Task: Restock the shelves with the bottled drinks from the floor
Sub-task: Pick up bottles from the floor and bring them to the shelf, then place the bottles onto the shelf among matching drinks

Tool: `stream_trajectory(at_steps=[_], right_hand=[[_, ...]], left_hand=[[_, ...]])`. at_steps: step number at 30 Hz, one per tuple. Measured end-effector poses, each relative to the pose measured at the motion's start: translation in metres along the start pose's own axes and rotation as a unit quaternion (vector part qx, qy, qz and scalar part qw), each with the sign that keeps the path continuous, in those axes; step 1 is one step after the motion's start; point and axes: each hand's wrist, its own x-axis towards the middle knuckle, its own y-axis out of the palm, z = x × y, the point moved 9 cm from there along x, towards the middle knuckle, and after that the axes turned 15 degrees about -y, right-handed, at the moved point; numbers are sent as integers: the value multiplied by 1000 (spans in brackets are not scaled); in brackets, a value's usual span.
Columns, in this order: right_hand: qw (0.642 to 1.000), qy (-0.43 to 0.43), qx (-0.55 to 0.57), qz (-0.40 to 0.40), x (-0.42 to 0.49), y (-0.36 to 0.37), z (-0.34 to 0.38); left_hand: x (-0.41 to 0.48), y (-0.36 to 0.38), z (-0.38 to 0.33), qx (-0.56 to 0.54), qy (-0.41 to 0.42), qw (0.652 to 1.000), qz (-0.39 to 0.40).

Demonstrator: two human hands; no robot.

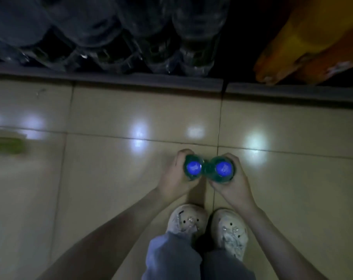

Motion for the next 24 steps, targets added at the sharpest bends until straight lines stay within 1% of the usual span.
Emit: stream_trajectory(at_steps=[2, 4, 8, 12, 15, 19, 22, 24], right_hand=[[1000, -2, -1, -4, -4, 3, -20], [1000, 0, 3, -12, -9, 3, -28], [999, 30, 8, -5, -27, -3, -6], [997, 70, -1, 22, -46, -24, 52], [995, 79, -46, 41, -60, -50, 118], [995, 53, -77, 45, -68, -99, 246], [996, -4, -94, 7, -64, -154, 373], [992, -53, -111, -37, -64, -200, 468]], left_hand=[[-3, 9, 10, -4, 19, 1000, -1], [-11, 11, 14, -11, 22, 1000, 14], [-33, -4, 12, 8, -30, 999, 17], [-72, -32, -24, 45, -115, 991, 57], [-107, -64, -90, 69, -120, 988, 65], [-160, -122, -218, 131, -74, 986, 67], [-213, -171, -334, 154, -4, 986, 57], [-255, -208, -410, 116, 27, 992, 52]])
